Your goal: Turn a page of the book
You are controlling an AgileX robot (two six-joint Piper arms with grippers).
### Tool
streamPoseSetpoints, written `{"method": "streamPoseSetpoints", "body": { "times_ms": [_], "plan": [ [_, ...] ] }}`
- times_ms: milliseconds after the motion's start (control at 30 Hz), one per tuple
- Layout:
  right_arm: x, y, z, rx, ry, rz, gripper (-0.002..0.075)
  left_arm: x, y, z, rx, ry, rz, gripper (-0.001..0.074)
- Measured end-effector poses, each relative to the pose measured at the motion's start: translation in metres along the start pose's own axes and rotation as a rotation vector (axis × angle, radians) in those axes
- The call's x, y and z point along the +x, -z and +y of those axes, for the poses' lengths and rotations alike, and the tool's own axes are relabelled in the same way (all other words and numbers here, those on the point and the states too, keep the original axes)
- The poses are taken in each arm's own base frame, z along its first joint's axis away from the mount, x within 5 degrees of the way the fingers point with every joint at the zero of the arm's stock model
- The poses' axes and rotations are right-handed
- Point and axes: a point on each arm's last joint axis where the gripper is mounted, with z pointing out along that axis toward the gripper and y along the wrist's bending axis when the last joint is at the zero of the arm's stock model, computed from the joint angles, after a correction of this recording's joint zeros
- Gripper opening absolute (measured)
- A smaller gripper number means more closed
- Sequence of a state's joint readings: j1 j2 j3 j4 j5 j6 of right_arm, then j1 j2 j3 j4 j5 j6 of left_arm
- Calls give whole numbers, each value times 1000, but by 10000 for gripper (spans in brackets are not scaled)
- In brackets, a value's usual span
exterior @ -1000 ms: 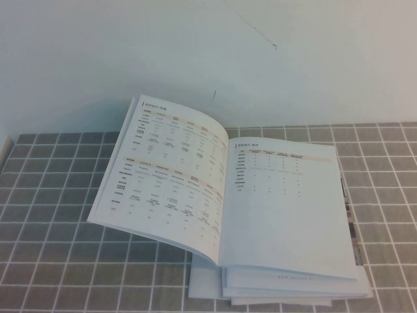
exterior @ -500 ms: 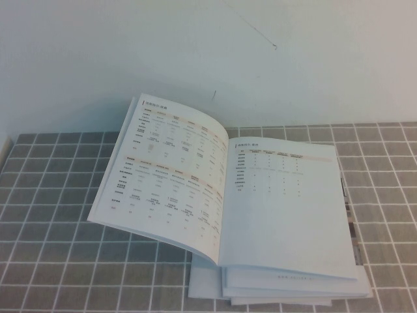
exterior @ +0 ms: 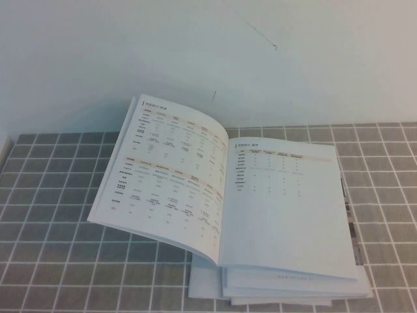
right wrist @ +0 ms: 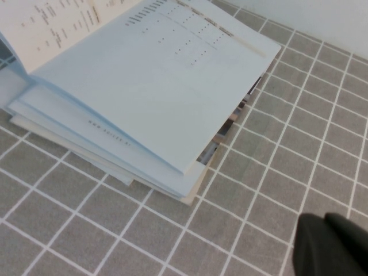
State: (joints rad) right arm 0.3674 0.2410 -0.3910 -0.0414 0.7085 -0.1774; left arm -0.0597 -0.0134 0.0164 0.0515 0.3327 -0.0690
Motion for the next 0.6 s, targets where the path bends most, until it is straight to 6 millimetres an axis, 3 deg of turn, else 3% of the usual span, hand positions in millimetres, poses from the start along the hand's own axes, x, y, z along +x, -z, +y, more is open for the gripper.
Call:
{"method": "streamPoseSetpoints", "body": {
  "times_ms": [600],
  "plan": [
    [0,0,0,-1,-1,0,-2,0,0,-3,27,9,0,-4]
  ]
}}
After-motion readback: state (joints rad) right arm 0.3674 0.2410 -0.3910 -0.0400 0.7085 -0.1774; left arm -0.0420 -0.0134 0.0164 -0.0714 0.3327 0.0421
